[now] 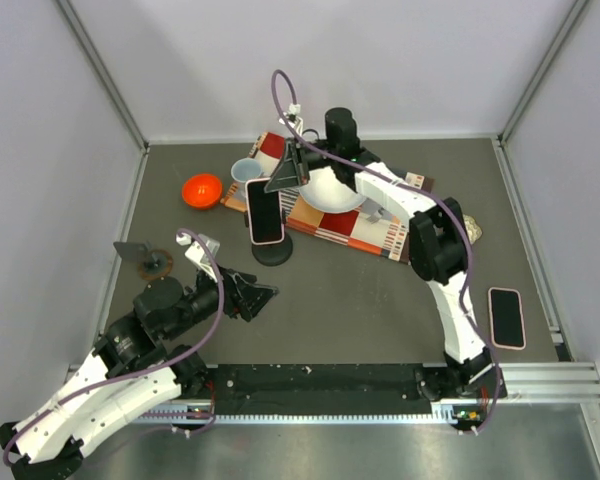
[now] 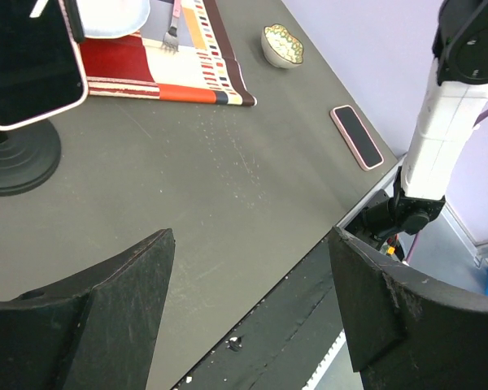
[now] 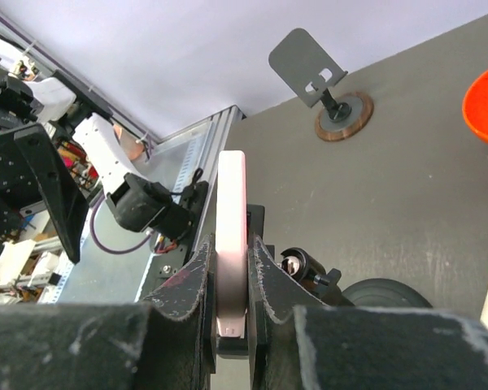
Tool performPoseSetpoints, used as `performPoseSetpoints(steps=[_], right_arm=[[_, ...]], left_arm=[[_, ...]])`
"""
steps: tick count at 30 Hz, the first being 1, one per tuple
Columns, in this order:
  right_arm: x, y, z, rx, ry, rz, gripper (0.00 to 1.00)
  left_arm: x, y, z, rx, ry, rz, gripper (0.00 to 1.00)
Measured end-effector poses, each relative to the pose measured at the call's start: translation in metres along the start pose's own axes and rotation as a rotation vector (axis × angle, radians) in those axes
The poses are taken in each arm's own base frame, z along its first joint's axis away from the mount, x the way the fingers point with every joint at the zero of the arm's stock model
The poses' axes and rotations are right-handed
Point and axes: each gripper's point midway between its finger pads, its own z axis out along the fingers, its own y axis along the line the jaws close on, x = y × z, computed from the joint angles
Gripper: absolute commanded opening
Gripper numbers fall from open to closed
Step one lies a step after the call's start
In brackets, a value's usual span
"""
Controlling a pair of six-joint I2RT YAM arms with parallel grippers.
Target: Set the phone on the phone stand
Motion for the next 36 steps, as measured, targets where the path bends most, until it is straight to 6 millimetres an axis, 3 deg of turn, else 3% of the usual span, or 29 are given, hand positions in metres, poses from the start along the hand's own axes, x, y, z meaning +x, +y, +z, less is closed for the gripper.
performPoseSetpoints(steps=[5,11,12,14,16,17,21,25,29,36], right_arm=[[-0.009,-0.01,0.019,-0.048,0.003,-0.012,0.0],[-0.013,-0.016,0.025,-0.101,0.008,-0.006,0.02],[-0.013,-0.015,0.025,-0.111,0.011,-0.003,0.17],[-0.012,-0.015,0.024,-0.121,0.016,0.002,0.36],[-0.013,-0.015,0.025,-0.122,0.012,0.001,0.67],[-0.013,-0.015,0.025,-0.12,0.011,0.004,0.76],[-0.013,-0.026,0.026,-0.044,-0.006,0.013,0.95],[-0.012,-0.029,0.018,0.078,-0.025,0.066,0.99],[-0.02,-0.011,-0.002,0.213,-0.067,0.084,0.99],[-0.024,0.037,-0.071,0.466,-0.185,0.063,0.99]], left_arm=[[0.0,-0.001,0.0,0.0,0.001,-0.015,0.81],[0.0,-0.001,0.0,0.003,0.002,-0.022,0.81],[0.0,-0.001,0.0,0.003,0.002,-0.021,0.81],[0.0,-0.001,-0.001,-0.002,0.002,-0.021,0.81],[-0.003,-0.001,-0.002,-0.009,-0.001,-0.018,0.81],[-0.005,0.001,-0.003,-0.023,-0.009,-0.017,0.81],[-0.019,0.006,-0.007,-0.069,-0.059,-0.017,0.82],[-0.035,0.017,-0.017,-0.153,-0.111,-0.006,0.83],[-0.057,0.029,-0.026,-0.271,-0.144,0.02,0.84],[-0.079,0.06,-0.02,-0.527,-0.137,0.09,0.85]])
